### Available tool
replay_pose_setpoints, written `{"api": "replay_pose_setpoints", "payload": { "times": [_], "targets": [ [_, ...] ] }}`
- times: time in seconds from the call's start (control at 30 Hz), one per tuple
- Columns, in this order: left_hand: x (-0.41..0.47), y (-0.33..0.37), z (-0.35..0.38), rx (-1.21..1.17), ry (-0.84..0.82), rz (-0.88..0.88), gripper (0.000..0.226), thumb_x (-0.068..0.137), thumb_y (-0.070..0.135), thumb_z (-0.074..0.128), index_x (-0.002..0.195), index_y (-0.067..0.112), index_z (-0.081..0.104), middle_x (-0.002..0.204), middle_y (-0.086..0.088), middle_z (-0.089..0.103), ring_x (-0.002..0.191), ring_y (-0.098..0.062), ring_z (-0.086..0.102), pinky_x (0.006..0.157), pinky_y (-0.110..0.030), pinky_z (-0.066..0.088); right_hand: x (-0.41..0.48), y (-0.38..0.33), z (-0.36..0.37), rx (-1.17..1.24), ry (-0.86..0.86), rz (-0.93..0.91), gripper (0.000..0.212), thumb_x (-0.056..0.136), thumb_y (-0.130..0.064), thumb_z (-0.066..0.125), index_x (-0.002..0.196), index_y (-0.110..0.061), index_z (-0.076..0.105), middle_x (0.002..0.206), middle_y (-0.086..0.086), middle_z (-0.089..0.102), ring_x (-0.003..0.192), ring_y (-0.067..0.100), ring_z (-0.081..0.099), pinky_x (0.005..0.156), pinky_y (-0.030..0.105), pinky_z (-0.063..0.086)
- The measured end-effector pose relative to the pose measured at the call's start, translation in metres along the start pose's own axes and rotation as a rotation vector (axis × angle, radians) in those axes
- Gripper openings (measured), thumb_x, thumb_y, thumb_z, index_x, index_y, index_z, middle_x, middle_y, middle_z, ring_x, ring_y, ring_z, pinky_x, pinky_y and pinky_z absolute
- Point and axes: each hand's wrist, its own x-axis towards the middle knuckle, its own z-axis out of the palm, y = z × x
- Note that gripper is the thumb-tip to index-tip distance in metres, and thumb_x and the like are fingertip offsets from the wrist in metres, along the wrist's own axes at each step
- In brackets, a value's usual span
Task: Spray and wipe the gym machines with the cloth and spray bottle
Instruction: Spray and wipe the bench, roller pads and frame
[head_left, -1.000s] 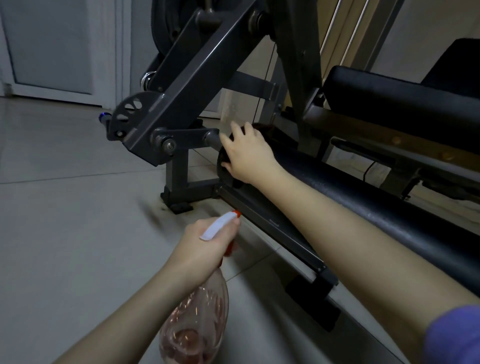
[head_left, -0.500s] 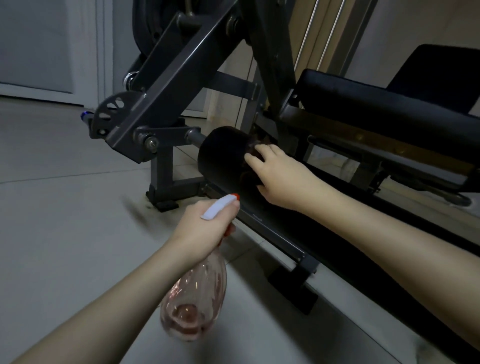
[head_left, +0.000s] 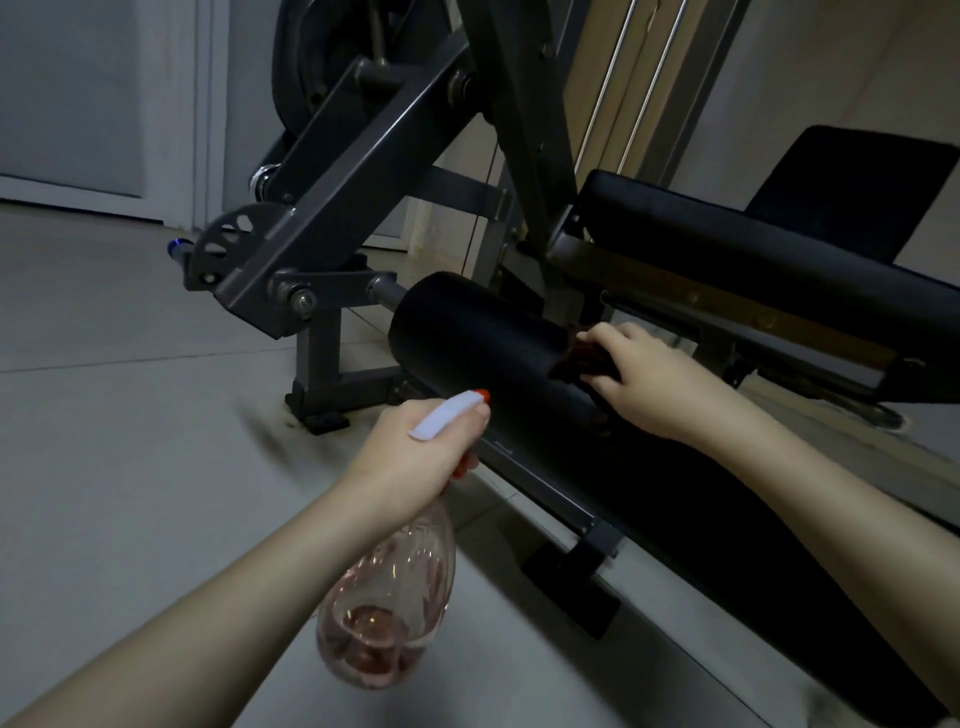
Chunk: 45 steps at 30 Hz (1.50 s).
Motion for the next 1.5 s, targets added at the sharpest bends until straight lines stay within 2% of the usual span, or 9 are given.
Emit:
{"api": "replay_pose_setpoints", "payload": {
  "times": [0.13,0.43,0.5,0.63,0.8,0.93,1.1,1.23,1.5],
  "targets": [
    [0.000,-0.003,-0.002,-0.016,-0.005,0.010,0.042,0.090,0.055,0.051,0.070,0.020,0.062,0.066,0.003,0.065,0.062,-0.008,0.060,0.053,-0.020,0.041,0.018,0.021,-0.008,0.160,-0.045,0.068,0.029,0.096,-0.030,0.049,0.124,-0.023,0.048,0.119,0.008,0.058,0.103,0.023,0.055,0.080,0.030,0.042],
    [-0.005,-0.008,-0.002,0.033,-0.032,0.037,0.045,0.091,0.055,0.047,0.068,0.018,0.060,0.069,-0.002,0.067,0.063,-0.012,0.060,0.053,-0.019,0.042,0.036,0.047,-0.010,0.464,-0.211,0.277,0.031,0.099,-0.025,0.047,0.128,-0.016,0.053,0.112,0.002,0.060,0.093,0.016,0.055,0.078,0.024,0.038],
    [-0.004,-0.008,-0.002,0.038,-0.028,0.039,0.043,0.093,0.053,0.047,0.070,0.019,0.060,0.069,-0.001,0.067,0.063,-0.011,0.061,0.054,-0.017,0.042,0.035,0.046,-0.013,0.392,-0.146,0.288,0.031,0.097,-0.029,0.049,0.125,-0.019,0.055,0.118,0.008,0.062,0.099,0.022,0.058,0.081,0.027,0.042],
    [-0.001,-0.010,0.001,0.022,-0.010,0.030,0.039,0.093,0.045,0.049,0.065,0.020,0.058,0.067,-0.001,0.066,0.061,-0.010,0.059,0.053,-0.018,0.041,0.021,0.015,-0.016,0.339,0.168,0.181,0.039,0.096,-0.034,0.048,0.135,-0.025,0.047,0.131,0.008,0.052,0.115,0.026,0.053,0.096,0.038,0.045],
    [0.003,-0.014,0.008,0.016,0.003,-0.002,0.042,0.094,0.044,0.051,0.063,0.017,0.059,0.069,-0.008,0.068,0.060,-0.011,0.059,0.056,-0.022,0.042,-0.001,-0.031,0.025,-0.173,0.078,0.054,0.075,0.087,-0.062,0.045,0.149,-0.030,0.017,0.157,0.009,0.009,0.141,0.038,0.016,0.113,0.046,0.021],
    [0.005,-0.021,0.009,-0.032,0.010,-0.040,0.041,0.094,0.044,0.053,0.065,0.016,0.062,0.072,-0.009,0.069,0.063,-0.013,0.060,0.060,-0.027,0.043,0.017,-0.050,0.037,-0.278,0.152,-0.069,0.074,0.091,-0.056,0.045,0.149,-0.021,0.017,0.158,0.013,0.002,0.141,0.042,0.010,0.114,0.048,0.019],
    [0.009,-0.033,0.004,-0.076,0.015,-0.096,0.049,0.080,0.058,0.053,0.071,0.010,0.062,0.067,-0.008,0.068,0.061,-0.014,0.058,0.058,-0.029,0.039,0.055,-0.079,0.054,-0.339,0.155,-0.242,0.066,0.093,-0.047,0.047,0.147,-0.016,0.024,0.157,0.016,0.002,0.140,0.043,0.009,0.113,0.050,0.019],
    [0.011,-0.044,-0.003,-0.070,0.040,-0.106,0.052,0.076,0.060,0.050,0.072,0.009,0.063,0.071,-0.014,0.067,0.063,-0.023,0.059,0.057,-0.031,0.040,0.091,-0.097,0.061,-0.326,0.175,-0.261,0.065,0.093,-0.045,0.050,0.146,-0.016,0.027,0.156,0.017,0.006,0.139,0.043,0.014,0.112,0.050,0.022],
    [0.017,-0.057,-0.015,-0.057,0.079,-0.154,0.058,0.078,0.060,0.053,0.079,0.002,0.064,0.074,-0.015,0.069,0.062,-0.021,0.058,0.058,-0.031,0.040,0.155,-0.131,0.063,-0.227,0.154,-0.289,0.063,0.091,-0.046,0.053,0.144,-0.018,0.033,0.153,0.015,0.019,0.136,0.039,0.023,0.111,0.048,0.027]
  ]
}}
